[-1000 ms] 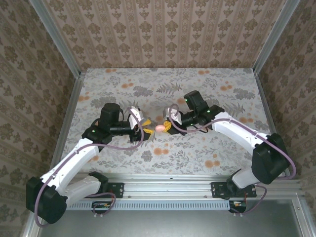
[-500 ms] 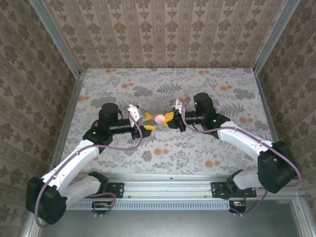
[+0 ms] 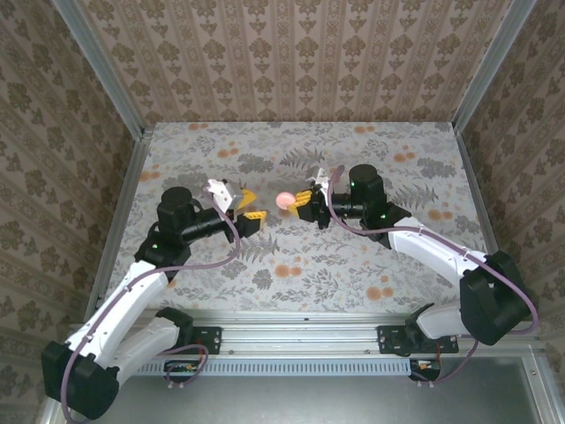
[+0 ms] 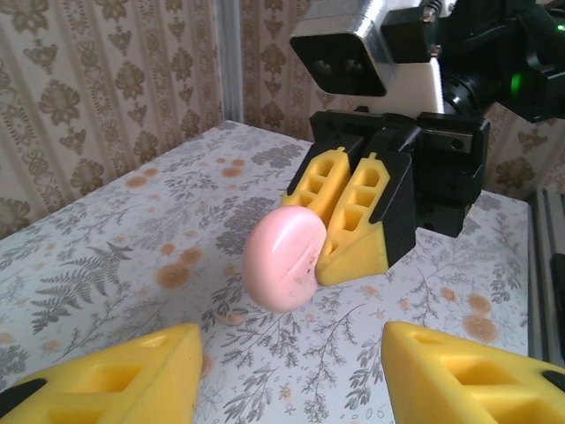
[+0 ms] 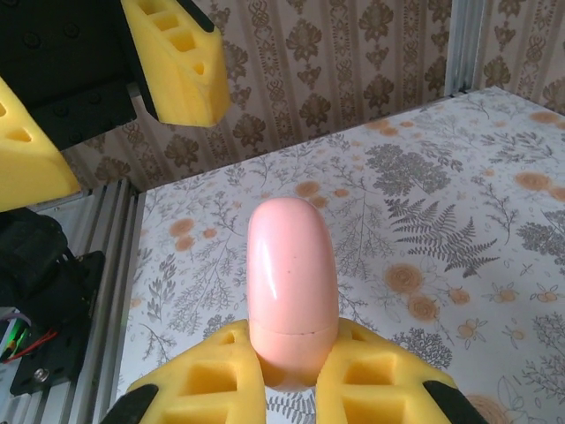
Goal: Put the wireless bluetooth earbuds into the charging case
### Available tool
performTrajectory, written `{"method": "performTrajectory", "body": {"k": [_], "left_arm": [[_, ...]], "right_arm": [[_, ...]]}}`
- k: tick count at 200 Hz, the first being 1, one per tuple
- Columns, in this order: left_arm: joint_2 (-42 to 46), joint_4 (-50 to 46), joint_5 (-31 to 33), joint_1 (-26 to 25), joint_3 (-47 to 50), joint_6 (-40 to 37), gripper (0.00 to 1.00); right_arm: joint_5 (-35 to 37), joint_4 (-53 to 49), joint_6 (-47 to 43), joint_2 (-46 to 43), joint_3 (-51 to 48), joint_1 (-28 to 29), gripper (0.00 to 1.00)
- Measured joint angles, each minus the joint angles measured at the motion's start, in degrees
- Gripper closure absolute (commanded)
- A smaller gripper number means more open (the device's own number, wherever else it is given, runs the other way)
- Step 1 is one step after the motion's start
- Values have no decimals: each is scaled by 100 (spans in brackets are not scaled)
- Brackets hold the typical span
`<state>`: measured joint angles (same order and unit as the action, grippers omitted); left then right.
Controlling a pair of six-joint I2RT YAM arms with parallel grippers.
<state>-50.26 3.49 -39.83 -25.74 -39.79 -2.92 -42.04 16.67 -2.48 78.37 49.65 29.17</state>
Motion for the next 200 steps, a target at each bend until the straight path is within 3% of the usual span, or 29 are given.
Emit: {"method": "performTrajectory", "body": {"k": [28, 100, 200], "left_arm": [[0, 2, 0, 262, 66, 181, 43], [-348, 313, -251, 302, 68, 321, 43], [-304, 590, -1174, 284, 103, 160, 42]], "right_arm": [[0, 125, 164, 238, 76, 0, 93], [2, 297, 535, 345, 59, 0, 93], [2, 964, 1047, -439, -664, 0, 92]]}}
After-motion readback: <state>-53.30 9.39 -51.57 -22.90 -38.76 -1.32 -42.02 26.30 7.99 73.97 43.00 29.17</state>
